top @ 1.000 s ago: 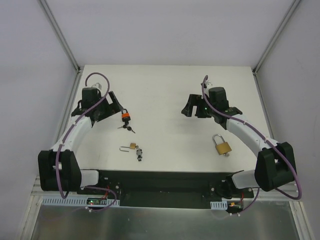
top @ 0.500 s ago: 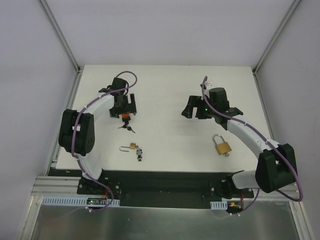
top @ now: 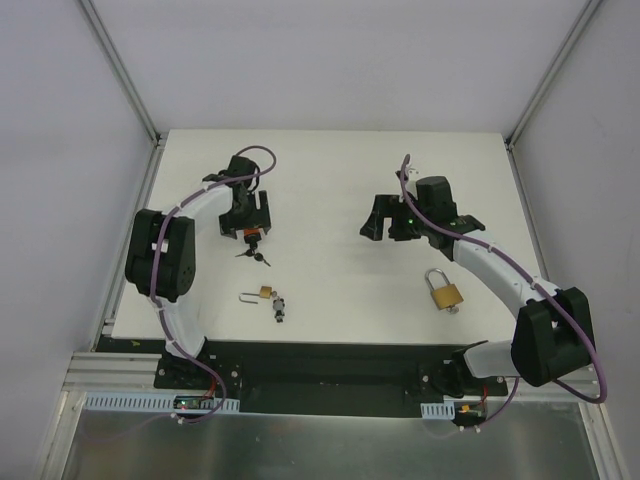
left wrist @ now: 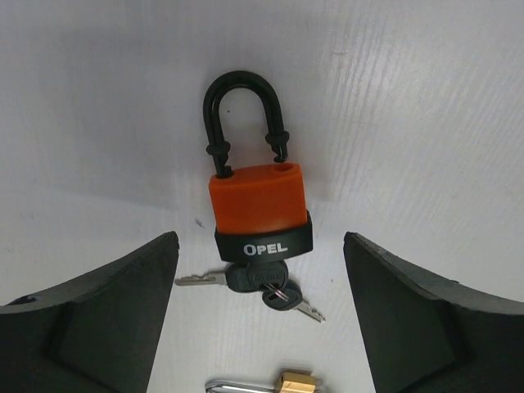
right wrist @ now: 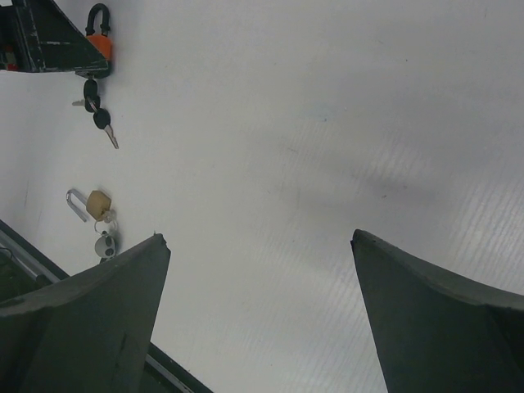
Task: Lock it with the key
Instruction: Pick up the lock from the center of the board.
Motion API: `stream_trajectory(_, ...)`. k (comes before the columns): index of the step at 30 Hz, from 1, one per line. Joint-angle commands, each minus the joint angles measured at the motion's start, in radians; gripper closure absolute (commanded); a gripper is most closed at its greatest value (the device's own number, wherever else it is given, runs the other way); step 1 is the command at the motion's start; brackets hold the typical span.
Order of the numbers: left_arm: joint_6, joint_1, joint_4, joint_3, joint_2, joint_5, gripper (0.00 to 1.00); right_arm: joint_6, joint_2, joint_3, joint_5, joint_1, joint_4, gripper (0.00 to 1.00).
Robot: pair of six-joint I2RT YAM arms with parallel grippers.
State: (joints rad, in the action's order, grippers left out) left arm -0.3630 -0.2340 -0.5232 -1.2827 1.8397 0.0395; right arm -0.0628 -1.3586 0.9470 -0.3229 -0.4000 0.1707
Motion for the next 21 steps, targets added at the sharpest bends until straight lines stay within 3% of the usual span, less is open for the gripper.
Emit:
stream_trajectory(1, 0.025, 0.007, -0.023, -0.059, 0.05, 0.01, 0.21, 0.014, 0.01, 0.024, -0.022, -0.008, 0.016, 0.04)
stream_trajectory(6, 0.041, 0.007, -0.023, -0.093, 0.101, 0.014, 0.28, 0.017, 0.001, 0.029, -0.019, -0.01, 0.018, 0.04)
stream_trajectory(9, 0.05, 0.007, -0.024, -0.106, 0.121, 0.005, 0.39, 0.018, -0.004, 0.033, -0.019, -0.013, 0.024, 0.04)
stream_trajectory(10, 0.052, 0.007, -0.023, -0.103, 0.125, 0.002, 0.52, 0.018, -0.005, 0.033, -0.018, -0.013, 0.024, 0.04)
stream_trajectory(11, 0.053, 0.007, -0.024, -0.102, 0.125, -0.006, 0.58, 0.018, -0.005, 0.033, -0.016, -0.013, 0.026, 0.04)
stream_trajectory(12, 0.056, 0.007, -0.024, -0.098, 0.122, -0.009, 0.73, 0.018, -0.007, 0.036, -0.013, -0.013, 0.026, 0.04)
stream_trajectory(15, 0.067, 0.004, -0.023, -0.087, 0.106, -0.009, 0.97, 0.017, -0.011, 0.038, -0.018, -0.014, 0.027, 0.04)
stream_trajectory(21, 0.122, -0.014, -0.024, -0.087, 0.041, -0.006, 1.0, 0.011, -0.037, 0.052, -0.031, -0.013, 0.018, 0.04)
